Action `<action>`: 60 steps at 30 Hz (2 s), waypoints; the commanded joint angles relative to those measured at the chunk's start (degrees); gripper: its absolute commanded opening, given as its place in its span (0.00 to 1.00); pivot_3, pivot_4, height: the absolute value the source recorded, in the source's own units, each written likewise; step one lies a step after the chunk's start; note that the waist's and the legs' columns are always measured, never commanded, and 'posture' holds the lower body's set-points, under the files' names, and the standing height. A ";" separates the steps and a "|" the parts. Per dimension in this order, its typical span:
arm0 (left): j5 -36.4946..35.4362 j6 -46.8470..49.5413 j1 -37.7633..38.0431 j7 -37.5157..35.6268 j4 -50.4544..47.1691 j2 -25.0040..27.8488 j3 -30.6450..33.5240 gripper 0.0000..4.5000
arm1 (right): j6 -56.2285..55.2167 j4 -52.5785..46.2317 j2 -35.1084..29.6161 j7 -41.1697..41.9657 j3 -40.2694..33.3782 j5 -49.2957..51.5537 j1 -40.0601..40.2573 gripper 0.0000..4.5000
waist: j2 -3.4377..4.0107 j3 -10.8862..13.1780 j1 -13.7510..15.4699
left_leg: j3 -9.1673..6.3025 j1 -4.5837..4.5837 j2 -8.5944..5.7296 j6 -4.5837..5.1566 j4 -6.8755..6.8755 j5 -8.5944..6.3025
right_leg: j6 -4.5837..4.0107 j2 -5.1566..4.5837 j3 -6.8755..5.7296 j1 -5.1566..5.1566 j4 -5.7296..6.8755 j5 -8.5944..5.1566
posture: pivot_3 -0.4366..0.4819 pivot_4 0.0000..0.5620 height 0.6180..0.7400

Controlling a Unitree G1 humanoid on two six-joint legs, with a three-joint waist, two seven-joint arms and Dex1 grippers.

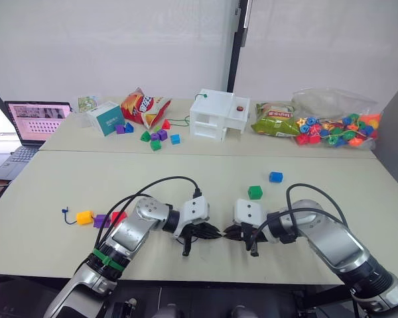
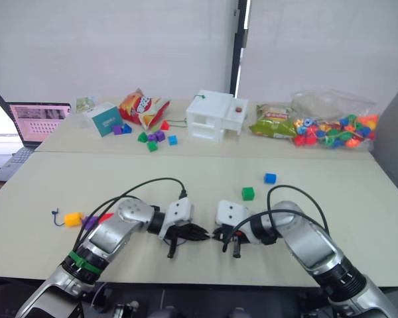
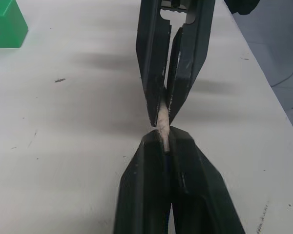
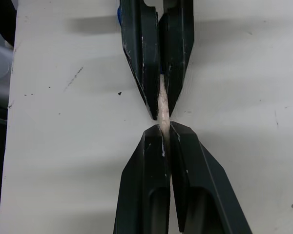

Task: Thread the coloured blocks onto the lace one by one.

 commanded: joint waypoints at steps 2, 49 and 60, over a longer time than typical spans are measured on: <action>-0.77 0.04 -1.08 0.11 -1.52 0.24 1.62 0.00 | -0.27 -1.11 -0.76 -0.10 -0.55 -0.03 0.03 0.00 | 0.00 0.00 0.00 | 0.00 0.00 0.00 0.00 0.00 0.00 | 0.00 0.00 0.00 0.00 0.00 0.00 | 0.48 0.27 1.00; -1.94 4.76 5.84 3.36 -8.74 5.18 4.75 0.00 | -9.01 42.19 30.71 -61.26 -37.36 -2.46 -13.34 0.94 | 0.12 -0.03 -1.66 | 0.04 0.06 -0.04 -0.14 -0.24 0.09 | 0.00 0.02 0.12 -0.10 0.09 0.02 | 0.48 0.27 1.00; -2.02 5.06 6.39 3.95 -9.42 5.61 4.70 0.00 | -14.32 44.18 31.57 -61.65 -37.14 -0.69 -14.31 0.27 | 0.14 -0.03 -1.73 | 0.05 0.07 -0.03 -0.18 -0.39 0.11 | 0.00 0.00 0.15 -0.11 0.15 0.03 | 0.48 0.27 1.00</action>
